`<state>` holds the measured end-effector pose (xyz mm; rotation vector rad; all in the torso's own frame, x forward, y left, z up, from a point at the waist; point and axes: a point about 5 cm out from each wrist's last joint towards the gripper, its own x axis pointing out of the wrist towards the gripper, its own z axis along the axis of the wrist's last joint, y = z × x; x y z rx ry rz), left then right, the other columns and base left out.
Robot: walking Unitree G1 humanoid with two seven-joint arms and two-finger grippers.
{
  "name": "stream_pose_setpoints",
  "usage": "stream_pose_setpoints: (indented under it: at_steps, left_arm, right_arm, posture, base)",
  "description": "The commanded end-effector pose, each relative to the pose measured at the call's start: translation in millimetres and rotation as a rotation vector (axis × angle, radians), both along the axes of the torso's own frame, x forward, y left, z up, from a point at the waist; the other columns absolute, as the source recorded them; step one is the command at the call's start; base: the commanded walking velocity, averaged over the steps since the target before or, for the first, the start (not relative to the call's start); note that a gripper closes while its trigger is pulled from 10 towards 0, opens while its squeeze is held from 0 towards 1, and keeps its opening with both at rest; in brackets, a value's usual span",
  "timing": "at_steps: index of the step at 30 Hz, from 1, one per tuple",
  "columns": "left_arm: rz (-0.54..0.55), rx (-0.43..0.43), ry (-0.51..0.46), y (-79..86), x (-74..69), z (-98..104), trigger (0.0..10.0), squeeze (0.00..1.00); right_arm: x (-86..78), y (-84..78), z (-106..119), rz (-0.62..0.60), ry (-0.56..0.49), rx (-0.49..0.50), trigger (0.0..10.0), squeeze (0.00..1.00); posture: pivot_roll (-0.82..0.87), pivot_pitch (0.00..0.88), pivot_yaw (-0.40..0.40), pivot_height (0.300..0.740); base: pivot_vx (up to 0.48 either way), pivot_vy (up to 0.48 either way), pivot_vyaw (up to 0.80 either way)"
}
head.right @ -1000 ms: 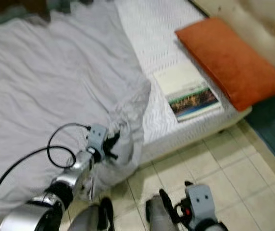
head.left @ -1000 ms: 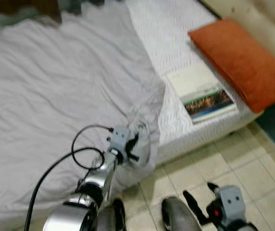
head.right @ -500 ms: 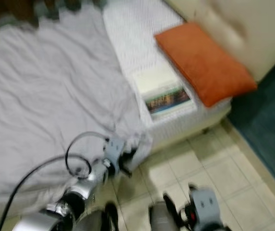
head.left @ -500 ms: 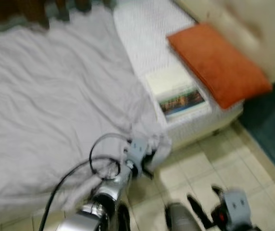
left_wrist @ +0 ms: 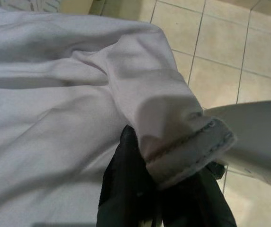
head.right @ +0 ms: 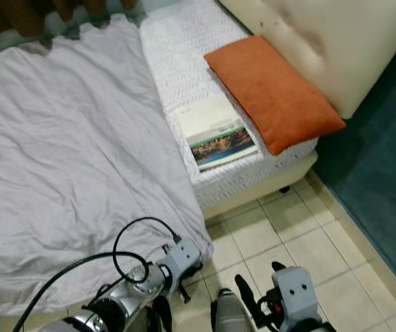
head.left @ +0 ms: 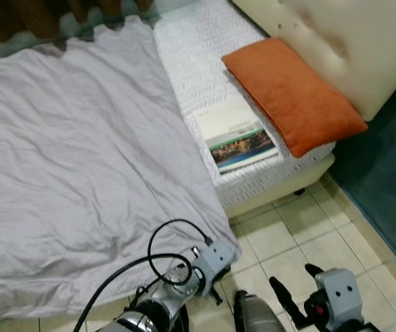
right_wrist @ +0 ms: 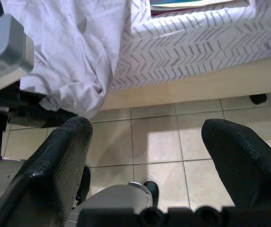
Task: Clean up the room
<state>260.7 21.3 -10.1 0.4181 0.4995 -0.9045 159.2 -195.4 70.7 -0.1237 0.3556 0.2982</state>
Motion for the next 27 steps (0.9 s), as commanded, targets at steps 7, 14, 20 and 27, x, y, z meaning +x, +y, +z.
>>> stream_pose_setpoints:
  at_steps: [7, 14, 20, 27]
  left_arm:
    - [-0.073, -0.103, 0.144, -47.1, -43.7, -12, 10.0, 1.0]
    - [0.083, -0.382, 0.17, -75.3, -30.1, 18, 10.0, 1.0]
    - [0.206, -0.495, -0.011, -8.9, 15.5, 36, 10.0, 1.0]
    - [0.475, -0.527, -0.281, 78.4, 46.4, 70, 10.0, 0.96]
  right_arm:
    - [-10.4, 4.5, -6, 0.033, 0.047, 0.0, 10.0, 0.0]
    - [-6.6, 4.8, -7, 0.043, 0.043, -0.006, 10.0, 0.0]
    - [26.1, -4.0, -1, -0.103, -0.083, -0.006, 10.0, 0.0]
    - [57.3, -22.5, 14, -0.279, -0.224, -0.005, 10.0, 0.0]
  posture:
    - [-0.41, 0.311, 0.068, 0.74]
    - [-0.41, 0.303, 0.067, 0.74]
    - [-0.35, 0.171, 0.115, 0.74]
    - [-0.27, 0.004, 0.123, 0.74]
  base:
    - [0.0, 0.0, 0.0]
    - [0.0, 0.0, 0.0]
    - [0.0, 0.0, 0.0]
    - [0.0, 0.0, 0.0]
